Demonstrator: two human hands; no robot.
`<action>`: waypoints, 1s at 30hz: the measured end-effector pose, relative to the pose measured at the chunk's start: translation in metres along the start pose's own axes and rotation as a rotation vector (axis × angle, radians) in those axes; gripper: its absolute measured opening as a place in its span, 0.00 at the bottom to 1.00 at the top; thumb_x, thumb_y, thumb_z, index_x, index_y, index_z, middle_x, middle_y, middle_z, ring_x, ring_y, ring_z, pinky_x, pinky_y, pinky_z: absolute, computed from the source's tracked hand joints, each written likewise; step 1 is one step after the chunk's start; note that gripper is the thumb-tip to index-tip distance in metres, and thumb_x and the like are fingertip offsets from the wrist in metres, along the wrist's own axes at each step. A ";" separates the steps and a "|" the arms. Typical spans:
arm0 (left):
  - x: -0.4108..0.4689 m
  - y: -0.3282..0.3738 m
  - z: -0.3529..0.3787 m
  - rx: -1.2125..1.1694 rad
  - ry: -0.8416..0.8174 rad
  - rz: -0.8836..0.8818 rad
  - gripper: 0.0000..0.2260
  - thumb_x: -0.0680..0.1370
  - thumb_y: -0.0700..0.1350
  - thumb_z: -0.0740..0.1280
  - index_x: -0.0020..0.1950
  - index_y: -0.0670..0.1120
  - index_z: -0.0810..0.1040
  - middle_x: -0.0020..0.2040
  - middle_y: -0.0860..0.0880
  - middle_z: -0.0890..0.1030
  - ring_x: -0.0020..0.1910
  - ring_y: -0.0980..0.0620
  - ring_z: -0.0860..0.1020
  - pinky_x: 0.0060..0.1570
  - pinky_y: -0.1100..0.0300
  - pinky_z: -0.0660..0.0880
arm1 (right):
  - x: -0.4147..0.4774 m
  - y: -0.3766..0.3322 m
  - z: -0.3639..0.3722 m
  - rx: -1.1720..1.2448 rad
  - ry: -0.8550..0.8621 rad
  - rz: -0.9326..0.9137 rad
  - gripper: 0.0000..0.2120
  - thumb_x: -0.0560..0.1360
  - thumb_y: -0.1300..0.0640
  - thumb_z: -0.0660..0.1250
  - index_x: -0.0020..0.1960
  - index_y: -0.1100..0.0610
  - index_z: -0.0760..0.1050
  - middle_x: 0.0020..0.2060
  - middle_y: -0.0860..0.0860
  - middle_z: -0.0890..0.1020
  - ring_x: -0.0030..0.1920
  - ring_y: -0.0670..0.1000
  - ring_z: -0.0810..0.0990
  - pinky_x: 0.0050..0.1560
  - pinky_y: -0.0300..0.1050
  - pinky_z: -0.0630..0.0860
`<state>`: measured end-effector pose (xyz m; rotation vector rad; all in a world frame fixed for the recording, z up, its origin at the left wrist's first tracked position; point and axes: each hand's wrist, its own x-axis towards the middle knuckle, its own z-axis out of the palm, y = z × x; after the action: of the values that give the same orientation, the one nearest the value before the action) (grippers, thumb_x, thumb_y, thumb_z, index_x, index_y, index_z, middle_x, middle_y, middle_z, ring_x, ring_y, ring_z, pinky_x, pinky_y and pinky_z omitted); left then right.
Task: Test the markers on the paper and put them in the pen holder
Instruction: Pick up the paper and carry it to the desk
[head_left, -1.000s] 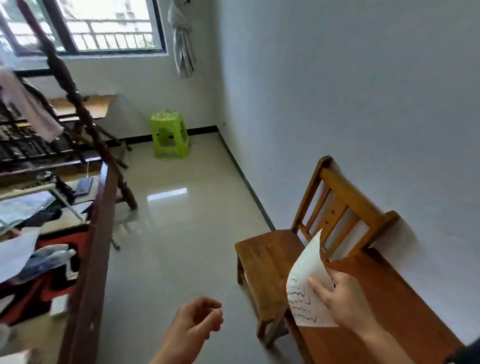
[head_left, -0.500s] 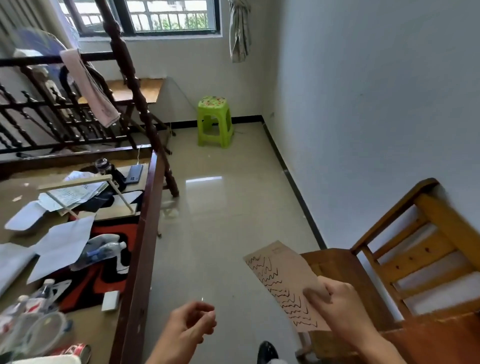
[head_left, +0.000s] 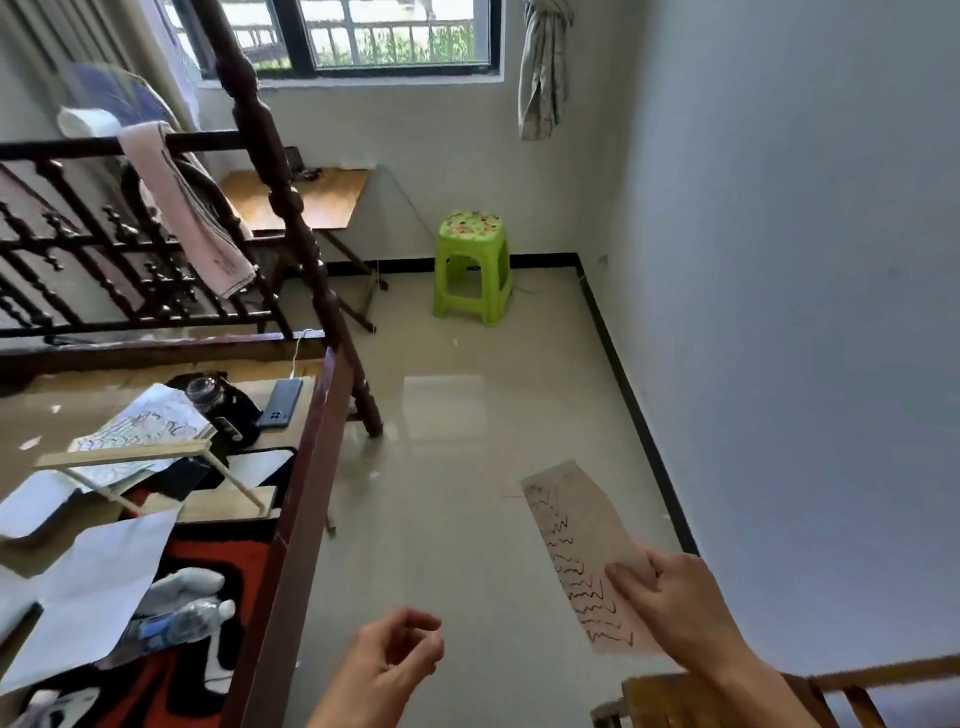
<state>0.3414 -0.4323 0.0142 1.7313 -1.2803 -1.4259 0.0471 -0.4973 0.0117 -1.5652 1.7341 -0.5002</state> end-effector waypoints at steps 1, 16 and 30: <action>0.013 0.002 -0.004 0.007 0.004 -0.021 0.02 0.73 0.35 0.69 0.44 0.39 0.79 0.36 0.36 0.82 0.31 0.54 0.78 0.31 0.68 0.72 | 0.019 -0.007 -0.002 -0.003 -0.004 -0.002 0.14 0.75 0.49 0.69 0.38 0.58 0.79 0.32 0.50 0.85 0.32 0.48 0.83 0.32 0.53 0.81; 0.330 0.121 -0.140 0.205 -0.048 0.050 0.12 0.68 0.56 0.71 0.47 0.52 0.79 0.42 0.45 0.81 0.35 0.60 0.77 0.38 0.68 0.73 | 0.340 -0.126 -0.008 -0.045 0.034 0.015 0.13 0.73 0.48 0.71 0.32 0.50 0.77 0.27 0.47 0.81 0.30 0.48 0.79 0.31 0.45 0.71; 0.623 0.216 -0.253 0.165 0.028 0.075 0.13 0.63 0.58 0.71 0.43 0.53 0.80 0.34 0.49 0.81 0.32 0.60 0.75 0.35 0.66 0.72 | 0.672 -0.215 -0.029 -0.024 -0.023 -0.086 0.10 0.72 0.45 0.70 0.33 0.44 0.78 0.30 0.41 0.82 0.31 0.47 0.79 0.33 0.46 0.73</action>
<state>0.5006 -1.1203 0.0094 1.7827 -1.4672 -1.2806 0.1805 -1.1903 0.0096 -1.6623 1.6668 -0.5039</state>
